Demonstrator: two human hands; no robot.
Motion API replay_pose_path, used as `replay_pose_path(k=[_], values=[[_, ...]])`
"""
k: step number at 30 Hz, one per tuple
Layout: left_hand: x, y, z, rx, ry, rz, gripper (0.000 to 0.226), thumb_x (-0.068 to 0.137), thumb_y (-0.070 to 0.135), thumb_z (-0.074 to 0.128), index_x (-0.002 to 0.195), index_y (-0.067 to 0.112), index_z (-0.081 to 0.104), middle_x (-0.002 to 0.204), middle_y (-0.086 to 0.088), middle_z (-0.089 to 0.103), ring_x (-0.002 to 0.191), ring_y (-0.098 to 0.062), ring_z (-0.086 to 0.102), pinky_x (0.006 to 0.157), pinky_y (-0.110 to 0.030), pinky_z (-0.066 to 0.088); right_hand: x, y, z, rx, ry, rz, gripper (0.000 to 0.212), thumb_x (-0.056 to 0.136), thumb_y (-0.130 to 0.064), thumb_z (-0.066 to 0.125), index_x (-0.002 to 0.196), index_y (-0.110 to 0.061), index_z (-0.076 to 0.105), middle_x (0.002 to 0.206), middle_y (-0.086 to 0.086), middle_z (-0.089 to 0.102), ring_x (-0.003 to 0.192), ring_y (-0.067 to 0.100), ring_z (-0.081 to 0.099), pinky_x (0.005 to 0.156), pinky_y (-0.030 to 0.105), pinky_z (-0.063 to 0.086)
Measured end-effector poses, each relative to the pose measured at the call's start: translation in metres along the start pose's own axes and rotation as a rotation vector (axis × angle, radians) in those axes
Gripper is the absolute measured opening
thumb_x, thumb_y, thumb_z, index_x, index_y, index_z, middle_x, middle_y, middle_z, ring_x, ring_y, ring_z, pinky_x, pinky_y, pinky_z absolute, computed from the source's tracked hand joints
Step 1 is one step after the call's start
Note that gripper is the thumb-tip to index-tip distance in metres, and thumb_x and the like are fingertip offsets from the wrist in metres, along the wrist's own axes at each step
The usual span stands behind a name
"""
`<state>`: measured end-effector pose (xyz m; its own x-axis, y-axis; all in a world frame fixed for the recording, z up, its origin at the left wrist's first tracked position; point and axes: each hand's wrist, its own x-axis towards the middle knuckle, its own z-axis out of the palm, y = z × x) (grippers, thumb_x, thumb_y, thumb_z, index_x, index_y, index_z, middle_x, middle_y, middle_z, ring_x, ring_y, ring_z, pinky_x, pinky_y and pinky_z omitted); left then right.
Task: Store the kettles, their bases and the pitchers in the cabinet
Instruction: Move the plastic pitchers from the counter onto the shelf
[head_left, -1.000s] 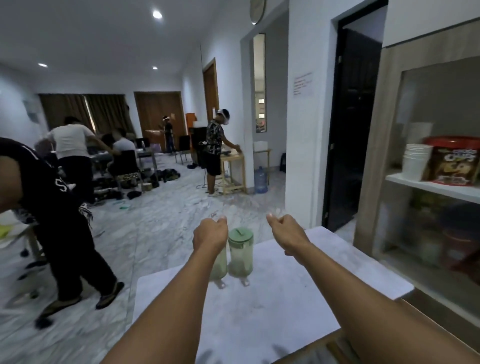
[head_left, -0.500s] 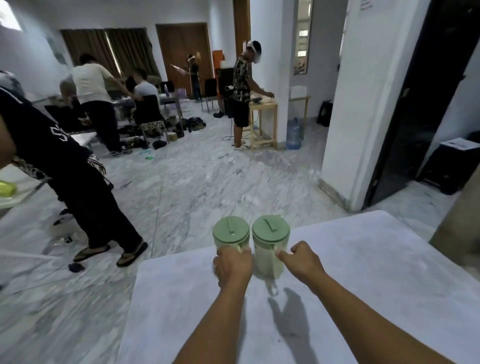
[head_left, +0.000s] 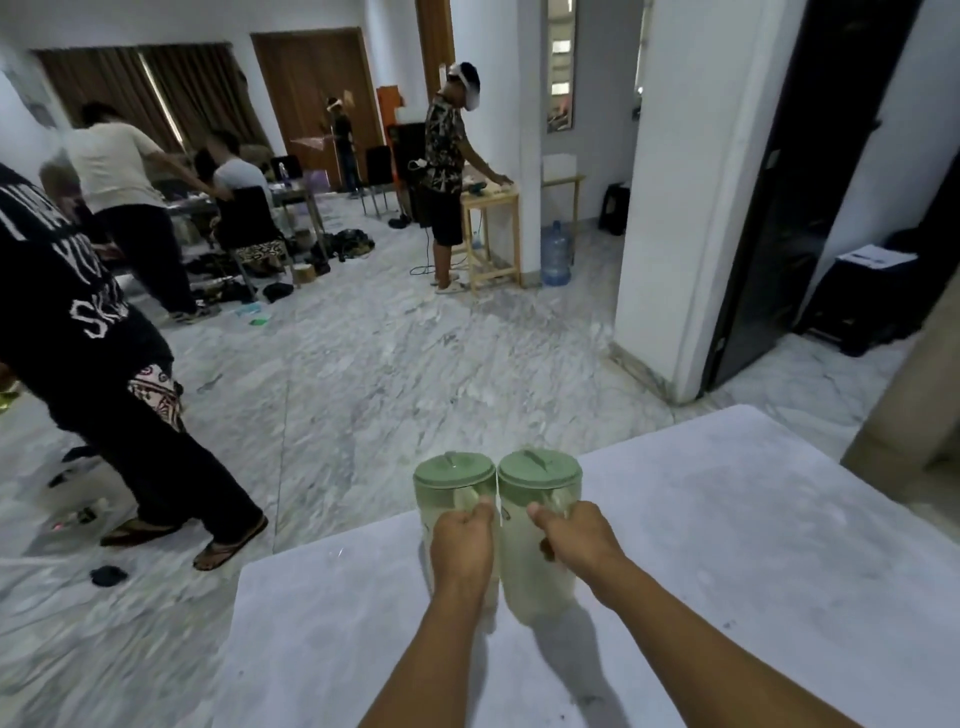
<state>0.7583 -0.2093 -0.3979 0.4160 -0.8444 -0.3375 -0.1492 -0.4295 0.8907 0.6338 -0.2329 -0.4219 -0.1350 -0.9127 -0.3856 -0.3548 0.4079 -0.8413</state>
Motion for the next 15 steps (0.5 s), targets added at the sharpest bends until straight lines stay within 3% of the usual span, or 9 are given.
replay_pose_path(k=[5,10,13,15], values=[[-0.051,0.027,-0.014,-0.077,-0.137,0.087,0.04,0.097,0.032,0.046,0.067,0.014,0.066,0.079,-0.01,0.072,0.082,-0.03,0.069,0.079,-0.039,0.054,-0.078,-0.012,-0.041,0.121,0.209,-0.096,0.051,0.09,-0.055,0.056,0.074,-0.007,0.063,0.07,0.011,0.068,0.077,0.031,0.069,0.072,0.037,0.051],[-0.139,0.067,-0.021,-0.118,-0.34,0.212,0.037,0.095,0.036,0.048,0.068,0.017,0.064,0.084,-0.01,0.074,0.084,-0.029,0.07,0.08,-0.038,0.054,-0.175,-0.017,-0.106,0.269,0.468,-0.069,0.056,0.099,-0.053,0.031,0.086,-0.008,0.061,0.072,0.009,0.066,0.073,0.025,0.063,0.07,0.034,0.045],[-0.199,0.094,-0.011,-0.146,-0.46,0.324,0.033,0.094,0.032,0.048,0.071,0.014,0.064,0.084,-0.01,0.073,0.077,-0.027,0.066,0.065,-0.031,0.049,-0.238,-0.018,-0.153,0.33,0.651,-0.082,0.047,0.1,-0.043,0.031,0.084,-0.009,0.06,0.069,0.008,0.062,0.067,0.024,0.06,0.068,0.033,0.043],[-0.246,0.112,0.001,-0.157,-0.545,0.404,0.033,0.094,0.031,0.047,0.069,0.015,0.063,0.081,-0.009,0.071,0.073,-0.026,0.062,0.062,-0.03,0.046,-0.282,-0.016,-0.185,0.356,0.778,-0.112,0.046,0.102,-0.04,0.032,0.076,-0.011,0.057,0.068,0.008,0.062,0.066,0.024,0.059,0.072,0.035,0.047]])
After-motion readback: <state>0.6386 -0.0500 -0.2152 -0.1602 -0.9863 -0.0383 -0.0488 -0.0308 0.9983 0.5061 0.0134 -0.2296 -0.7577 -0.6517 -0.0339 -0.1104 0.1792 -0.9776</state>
